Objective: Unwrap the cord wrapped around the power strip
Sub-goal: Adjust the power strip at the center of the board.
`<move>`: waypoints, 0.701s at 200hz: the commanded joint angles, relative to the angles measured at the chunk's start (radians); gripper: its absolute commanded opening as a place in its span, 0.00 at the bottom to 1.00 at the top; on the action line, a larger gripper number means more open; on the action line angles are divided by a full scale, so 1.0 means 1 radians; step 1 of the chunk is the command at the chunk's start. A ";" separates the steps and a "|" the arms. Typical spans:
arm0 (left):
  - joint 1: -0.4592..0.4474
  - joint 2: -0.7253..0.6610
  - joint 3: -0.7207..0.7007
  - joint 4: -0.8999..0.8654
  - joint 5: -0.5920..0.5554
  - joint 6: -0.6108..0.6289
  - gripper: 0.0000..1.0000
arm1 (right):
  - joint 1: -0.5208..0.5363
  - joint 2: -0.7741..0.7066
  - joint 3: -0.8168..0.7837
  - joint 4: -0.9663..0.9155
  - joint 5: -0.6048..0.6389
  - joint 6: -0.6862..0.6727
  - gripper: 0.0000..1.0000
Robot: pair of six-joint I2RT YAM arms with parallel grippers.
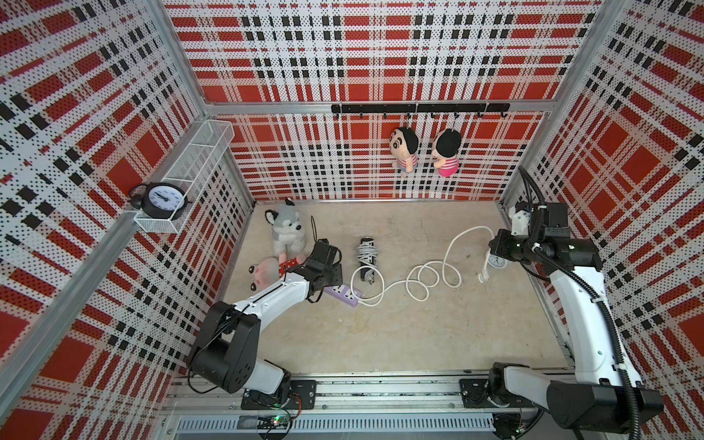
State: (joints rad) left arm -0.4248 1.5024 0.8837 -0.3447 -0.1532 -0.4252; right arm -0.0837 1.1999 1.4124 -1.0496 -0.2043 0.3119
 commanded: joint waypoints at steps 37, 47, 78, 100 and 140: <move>-0.039 0.160 0.076 -0.002 -0.080 -0.001 0.74 | -0.014 -0.018 0.001 0.009 0.031 -0.071 0.00; -0.040 0.163 0.067 -0.013 -0.083 -0.007 0.71 | -0.014 -0.014 0.006 0.007 0.029 -0.107 0.00; -0.015 0.101 -0.015 -0.055 -0.091 -0.049 0.63 | -0.016 0.006 0.006 0.009 0.073 -0.159 0.00; 0.031 0.031 -0.092 -0.083 -0.082 -0.074 0.61 | -0.017 0.028 0.003 -0.003 0.128 -0.177 0.00; 0.098 -0.109 -0.196 -0.150 -0.085 -0.120 0.60 | -0.018 0.069 0.021 -0.046 0.274 -0.215 0.00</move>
State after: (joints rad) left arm -0.3611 1.4471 0.7391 -0.3851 -0.2264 -0.4976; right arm -0.0902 1.2499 1.4124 -1.0576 -0.0555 0.1444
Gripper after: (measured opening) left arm 0.600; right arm 0.054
